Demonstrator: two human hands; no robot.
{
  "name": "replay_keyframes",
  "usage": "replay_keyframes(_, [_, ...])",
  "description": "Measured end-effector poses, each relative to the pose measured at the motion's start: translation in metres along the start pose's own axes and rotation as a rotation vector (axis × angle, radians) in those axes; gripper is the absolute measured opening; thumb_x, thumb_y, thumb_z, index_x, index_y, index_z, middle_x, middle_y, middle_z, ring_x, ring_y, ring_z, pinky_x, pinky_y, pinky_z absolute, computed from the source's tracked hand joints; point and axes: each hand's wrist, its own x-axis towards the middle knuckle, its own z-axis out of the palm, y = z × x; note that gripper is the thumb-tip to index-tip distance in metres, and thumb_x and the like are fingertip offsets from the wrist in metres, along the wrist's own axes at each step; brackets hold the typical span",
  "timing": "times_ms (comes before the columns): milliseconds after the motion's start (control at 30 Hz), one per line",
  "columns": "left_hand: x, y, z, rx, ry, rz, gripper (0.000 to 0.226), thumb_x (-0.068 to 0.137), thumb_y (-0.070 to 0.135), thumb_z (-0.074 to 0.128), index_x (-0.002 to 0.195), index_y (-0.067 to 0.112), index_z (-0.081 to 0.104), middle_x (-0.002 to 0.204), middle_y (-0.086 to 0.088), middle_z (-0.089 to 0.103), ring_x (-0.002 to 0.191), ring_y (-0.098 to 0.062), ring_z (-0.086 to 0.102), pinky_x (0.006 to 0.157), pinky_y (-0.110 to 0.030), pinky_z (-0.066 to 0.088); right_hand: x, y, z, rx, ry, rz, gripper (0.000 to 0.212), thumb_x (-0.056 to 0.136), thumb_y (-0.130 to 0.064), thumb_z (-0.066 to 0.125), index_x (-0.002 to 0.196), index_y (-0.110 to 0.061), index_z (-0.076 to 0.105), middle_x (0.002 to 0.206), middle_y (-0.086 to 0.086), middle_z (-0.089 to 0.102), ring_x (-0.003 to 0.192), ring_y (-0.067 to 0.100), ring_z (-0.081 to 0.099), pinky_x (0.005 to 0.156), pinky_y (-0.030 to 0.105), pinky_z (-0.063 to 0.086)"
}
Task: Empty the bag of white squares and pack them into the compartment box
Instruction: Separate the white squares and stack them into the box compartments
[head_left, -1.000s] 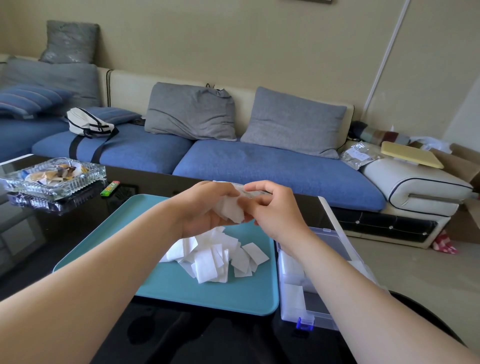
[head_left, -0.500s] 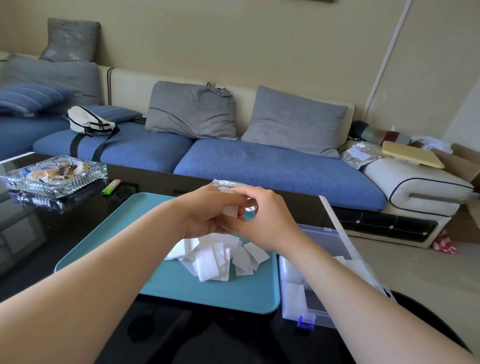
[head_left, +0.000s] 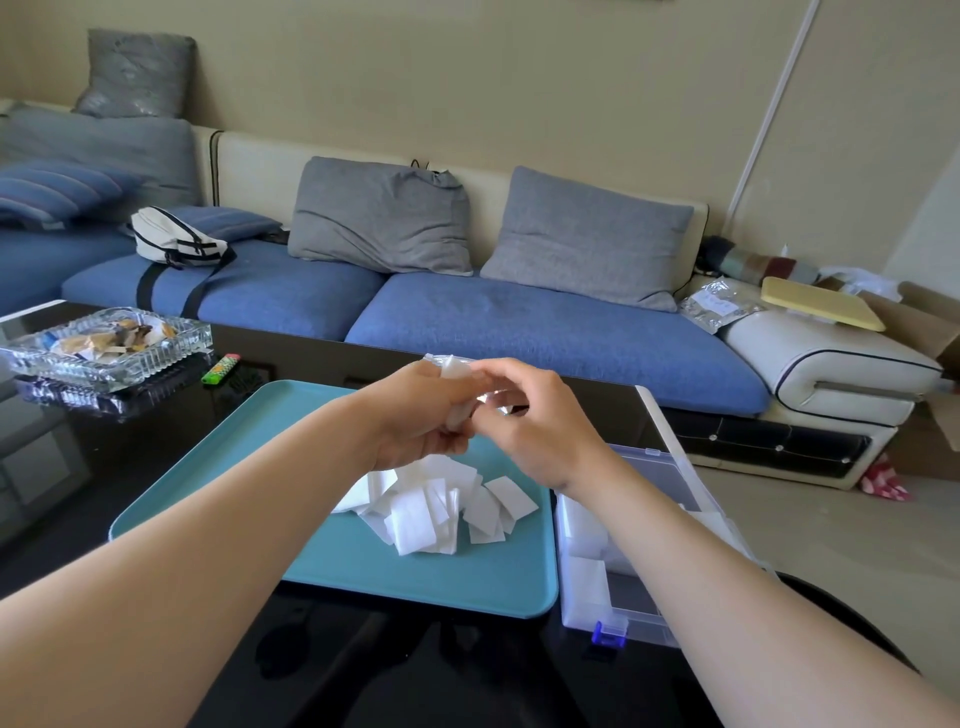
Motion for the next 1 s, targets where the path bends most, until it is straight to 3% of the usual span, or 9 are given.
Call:
replay_keyframes(100, [0.0,-0.001,-0.001,0.097,0.118,0.003,0.033,0.106,0.037,0.058,0.102,0.005,0.063,0.09,-0.01,0.058,0.066,-0.016,0.047,0.07,-0.032,0.049,0.003,0.016,0.001,-0.168,0.106,0.197,0.036,0.087,-0.017,0.064,0.121,-0.022,0.073,0.112,-0.005,0.073,0.105,0.013,0.068,0.098,0.037,0.056])
replay_keyframes(233, [0.001,-0.006,-0.003,0.15,0.181,-0.002,0.046,0.101,0.049,0.061,0.104,0.004,0.062,0.083,-0.01,0.056,0.063,-0.018,0.049,0.062,-0.029,0.051,-0.005,0.04,0.007,-0.901,-0.181,0.177,0.02,0.097,-0.022,0.054,0.108,-0.022,0.07,0.109,-0.001,0.07,0.11,0.028,0.06,0.096,0.041,0.041])
replay_keyframes(300, [0.003,-0.009,-0.004,0.147,0.197,-0.012,0.046,0.102,0.049,0.061,0.104,0.004,0.061,0.079,-0.011,0.054,0.059,-0.018,0.051,0.059,-0.029,0.05,-0.008,0.042,0.012,-1.03,-0.271,0.141,0.025,0.099,-0.035,0.053,0.113,-0.021,0.067,0.109,0.0,0.069,0.11,0.028,0.058,0.094,0.043,0.035])
replay_keyframes(533, [0.006,-0.008,-0.006,0.118,0.162,-0.006,0.033,0.11,0.026,0.036,0.106,-0.002,0.055,0.083,-0.016,0.056,0.053,-0.018,0.064,0.055,-0.031,0.054,-0.007,0.039,0.027,-0.987,-0.369,0.238,0.022,0.09,-0.03,0.064,0.085,-0.019,0.046,0.089,0.002,0.053,0.091,0.032,0.053,0.092,0.042,0.036])
replay_keyframes(667, [0.007,-0.009,-0.009,0.102,0.121,-0.001,0.029,0.11,0.021,0.038,0.123,-0.002,0.05,0.105,-0.018,0.055,0.082,-0.029,0.077,0.073,-0.04,0.065,-0.007,0.035,0.025,-0.978,-0.373,0.234,0.031,0.09,-0.015,0.061,0.074,-0.017,0.034,0.079,0.004,0.041,0.073,0.028,0.044,0.075,0.034,0.031])
replay_keyframes(733, [0.01,-0.012,-0.015,0.157,0.153,0.035,0.022,0.107,0.019,0.049,0.118,0.001,0.056,0.118,-0.018,0.06,0.101,-0.034,0.074,0.084,-0.045,0.065,-0.008,0.034,0.023,-0.975,-0.384,0.223,0.035,0.089,-0.006,0.058,0.071,-0.016,0.029,0.074,0.004,0.034,0.062,0.023,0.032,0.06,0.033,0.022])
replay_keyframes(800, [0.012,-0.015,-0.02,0.215,0.188,0.075,0.02,0.102,0.022,0.064,0.11,0.004,0.065,0.122,-0.017,0.066,0.111,-0.034,0.07,0.088,-0.043,0.064,-0.008,0.032,0.021,-0.981,-0.365,0.231,0.033,0.09,-0.003,0.056,0.071,-0.016,0.032,0.076,0.005,0.036,0.062,0.024,0.033,0.06,0.034,0.022])
replay_keyframes(900, [0.013,-0.018,-0.025,0.188,0.249,0.097,0.023,0.096,0.026,0.076,0.11,0.008,0.073,0.116,-0.014,0.072,0.107,-0.031,0.072,0.086,-0.043,0.065,-0.005,0.031,0.018,-1.038,-0.174,0.149,0.014,0.092,-0.005,0.058,0.089,-0.019,0.056,0.09,0.006,0.062,0.087,0.032,0.056,0.076,0.037,0.031])
replay_keyframes(1000, [0.014,-0.019,-0.024,0.14,0.286,0.08,0.026,0.096,0.021,0.075,0.119,0.009,0.071,0.115,-0.013,0.072,0.101,-0.031,0.074,0.079,-0.043,0.066,0.004,0.026,0.014,-0.588,0.242,0.233,0.012,0.091,-0.015,0.054,0.085,-0.016,0.064,0.083,0.008,0.069,0.085,0.035,0.061,0.067,0.037,0.041])
